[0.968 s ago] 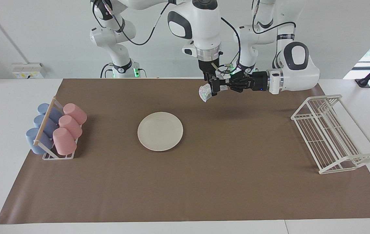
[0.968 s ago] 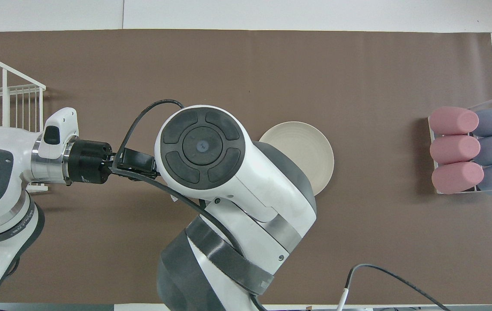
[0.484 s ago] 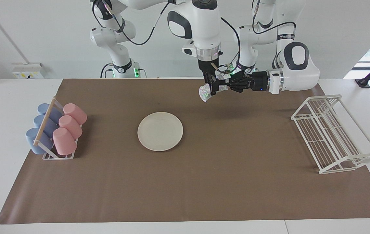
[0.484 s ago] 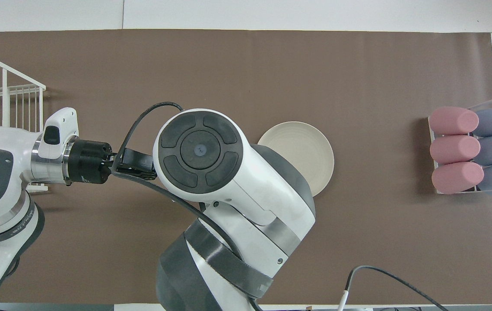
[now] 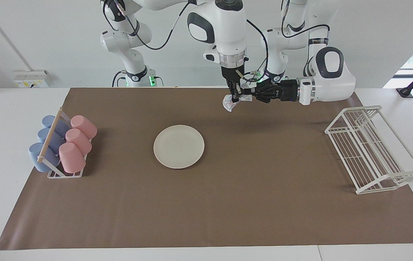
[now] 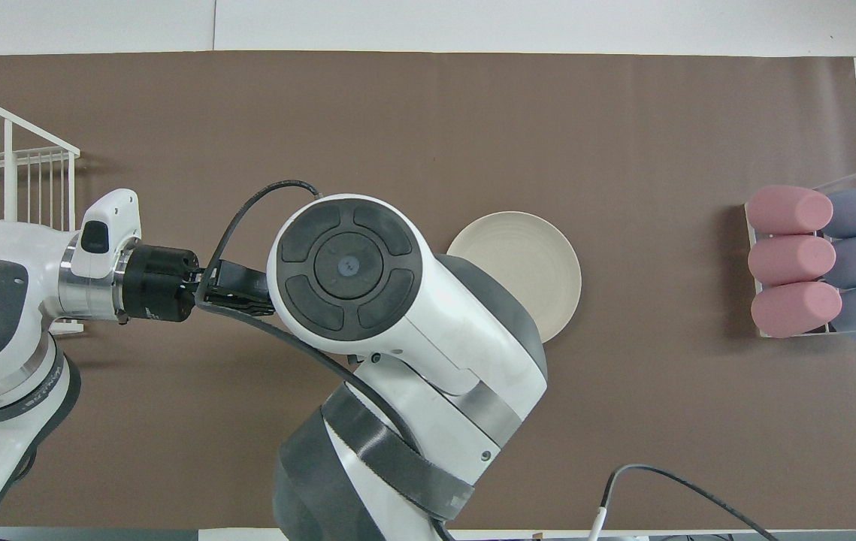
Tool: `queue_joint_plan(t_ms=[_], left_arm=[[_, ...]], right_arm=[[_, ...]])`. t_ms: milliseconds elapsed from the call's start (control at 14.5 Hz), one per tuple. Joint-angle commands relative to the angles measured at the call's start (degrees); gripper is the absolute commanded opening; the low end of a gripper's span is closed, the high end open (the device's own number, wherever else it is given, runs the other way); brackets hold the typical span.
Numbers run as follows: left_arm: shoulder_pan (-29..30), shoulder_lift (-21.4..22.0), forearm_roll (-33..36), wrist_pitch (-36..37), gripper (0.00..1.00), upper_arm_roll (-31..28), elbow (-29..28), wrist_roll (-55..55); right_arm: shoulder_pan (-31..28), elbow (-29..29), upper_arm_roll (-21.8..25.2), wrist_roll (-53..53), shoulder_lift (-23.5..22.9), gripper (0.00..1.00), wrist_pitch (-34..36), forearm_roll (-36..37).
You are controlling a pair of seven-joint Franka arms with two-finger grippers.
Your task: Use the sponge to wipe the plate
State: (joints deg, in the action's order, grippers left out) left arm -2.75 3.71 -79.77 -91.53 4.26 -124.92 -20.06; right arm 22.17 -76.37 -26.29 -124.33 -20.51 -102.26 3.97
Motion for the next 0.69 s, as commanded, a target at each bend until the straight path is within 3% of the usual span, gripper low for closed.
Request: queue_joint_plan(t_ms=[0,207,346,553,622], left_arm=[[-0.6,1.0,-0.4,-0.8,1.0,-0.6,-0.7,-0.5],[-0.3,1.0,1.9,-0.3,1.0,-0.6,-0.7,-0.7],[0.2,1.1,2.9,-0.2,1.0,-0.7,-0.7,-0.4],[2.5,1.7,6.5,0.2,1.0,-0.7,-0.3,-0.2],[3.3,1.8,7.8,1.0,1.0,-0.7,-0.2,-0.2]], right_arm=[[-0.7,-3.6,-0.3,-0.8,2.2,0.0,-1.5,0.6],[-2.1,-6.0,-0.3,-0.6,3.0,0.0,-2.9,0.6],[-4.5,-13.1,-0.3,-0.3,5.7,0.0,-8.6,0.5],[-9.5,-33.4,-0.3,2.7,10.4,0.0,-32.3,0.6],[-10.0,-37.2,-0.3,2.9,10.5,0.0,-37.2,0.6]])
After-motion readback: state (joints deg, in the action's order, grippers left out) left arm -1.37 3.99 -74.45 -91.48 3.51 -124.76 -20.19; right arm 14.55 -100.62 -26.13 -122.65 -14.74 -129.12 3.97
